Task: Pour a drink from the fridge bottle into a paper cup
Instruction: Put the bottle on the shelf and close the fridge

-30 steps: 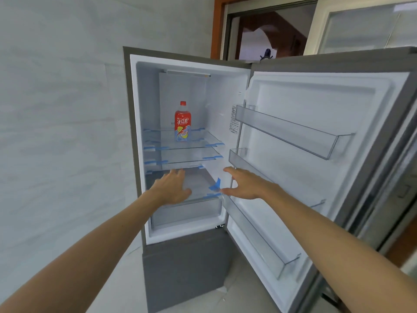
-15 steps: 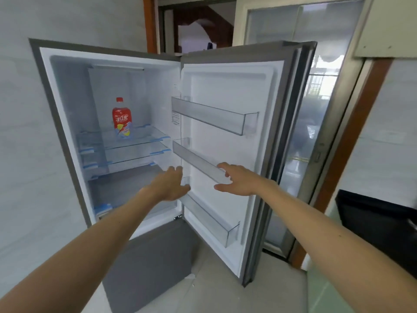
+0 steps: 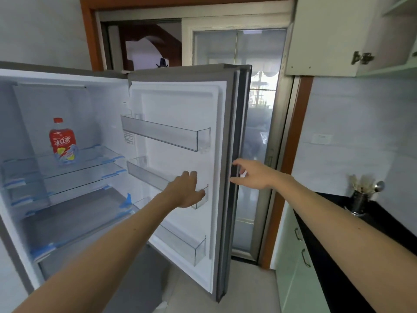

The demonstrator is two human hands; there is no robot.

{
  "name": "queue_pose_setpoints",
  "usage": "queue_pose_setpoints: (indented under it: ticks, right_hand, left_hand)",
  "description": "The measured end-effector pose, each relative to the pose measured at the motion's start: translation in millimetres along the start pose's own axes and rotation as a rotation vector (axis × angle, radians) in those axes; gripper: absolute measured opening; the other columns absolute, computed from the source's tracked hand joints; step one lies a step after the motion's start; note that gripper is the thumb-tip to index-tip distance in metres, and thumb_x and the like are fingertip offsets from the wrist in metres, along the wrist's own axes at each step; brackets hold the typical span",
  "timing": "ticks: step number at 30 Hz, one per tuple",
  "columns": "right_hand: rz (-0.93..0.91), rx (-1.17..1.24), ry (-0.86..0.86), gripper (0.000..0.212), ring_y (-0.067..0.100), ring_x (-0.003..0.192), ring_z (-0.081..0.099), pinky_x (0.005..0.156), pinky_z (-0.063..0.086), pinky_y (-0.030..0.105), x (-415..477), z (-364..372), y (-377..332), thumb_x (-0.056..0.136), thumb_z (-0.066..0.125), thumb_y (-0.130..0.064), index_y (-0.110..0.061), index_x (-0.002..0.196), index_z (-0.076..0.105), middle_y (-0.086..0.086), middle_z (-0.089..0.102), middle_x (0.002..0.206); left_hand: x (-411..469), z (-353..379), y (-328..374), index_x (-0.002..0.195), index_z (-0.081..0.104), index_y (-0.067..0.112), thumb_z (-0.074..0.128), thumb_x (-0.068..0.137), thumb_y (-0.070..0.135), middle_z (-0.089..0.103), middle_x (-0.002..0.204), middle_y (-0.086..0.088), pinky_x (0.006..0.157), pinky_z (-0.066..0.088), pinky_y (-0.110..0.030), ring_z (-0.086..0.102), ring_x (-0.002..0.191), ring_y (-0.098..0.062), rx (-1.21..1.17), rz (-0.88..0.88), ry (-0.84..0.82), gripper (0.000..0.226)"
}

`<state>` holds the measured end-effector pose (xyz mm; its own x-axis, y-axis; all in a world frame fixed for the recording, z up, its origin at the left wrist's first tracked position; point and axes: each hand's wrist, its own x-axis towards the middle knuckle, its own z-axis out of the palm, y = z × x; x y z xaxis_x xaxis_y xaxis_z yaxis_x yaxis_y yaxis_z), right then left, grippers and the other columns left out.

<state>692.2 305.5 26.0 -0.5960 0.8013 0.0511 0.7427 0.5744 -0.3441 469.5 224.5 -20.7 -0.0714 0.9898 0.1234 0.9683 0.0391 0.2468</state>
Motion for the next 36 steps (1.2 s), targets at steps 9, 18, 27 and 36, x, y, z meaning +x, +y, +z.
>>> queue_pose_setpoints:
  ticks: [9,18,27,36]
  right_hand:
    - [0.028,0.151,0.137,0.083,0.030,0.140,0.038,0.113,0.037,0.043,11,-39,26,0.095,0.062,-0.036,-0.023,0.157,0.008,0.009,0.031,0.158]
    - [-0.031,0.461,0.298,0.076,0.022,0.124,0.053,0.105,0.047,0.048,47,-44,21,0.093,0.064,-0.034,-0.026,0.155,0.020,0.007,0.043,0.148]
    - [-0.149,0.521,0.517,0.053,0.014,0.108,0.058,0.098,0.050,0.039,48,-37,0,0.096,0.060,-0.029,-0.026,0.144,0.037,0.003,0.056,0.126]
    - [-0.433,0.728,0.715,0.041,-0.002,0.100,0.055,0.094,0.045,0.021,53,-51,-85,0.104,0.040,-0.023,-0.022,0.145,0.037,-0.004,0.057,0.115]
  left_hand:
    - [18,4,31,0.154,0.015,0.011,0.048,0.098,0.046,0.032,0.156,-0.017,0.109,0.040,-0.048,0.042,0.136,-0.038,0.026,0.035,0.062,0.074]
    - [15,1,29,0.157,-0.001,0.014,0.046,0.098,0.048,0.033,0.155,-0.018,0.108,0.043,-0.051,0.048,0.131,-0.038,0.032,0.021,0.094,0.083]
    - [-7,-11,20,0.156,-0.012,0.021,0.046,0.099,0.044,0.047,0.139,-0.019,0.103,0.047,-0.044,0.056,0.116,-0.033,-0.036,0.039,0.158,0.085]
    - [-51,-36,-16,0.153,-0.024,0.027,0.038,0.099,0.050,0.049,0.137,-0.020,0.099,0.043,-0.043,0.056,0.110,-0.030,-0.027,0.049,0.337,0.085]
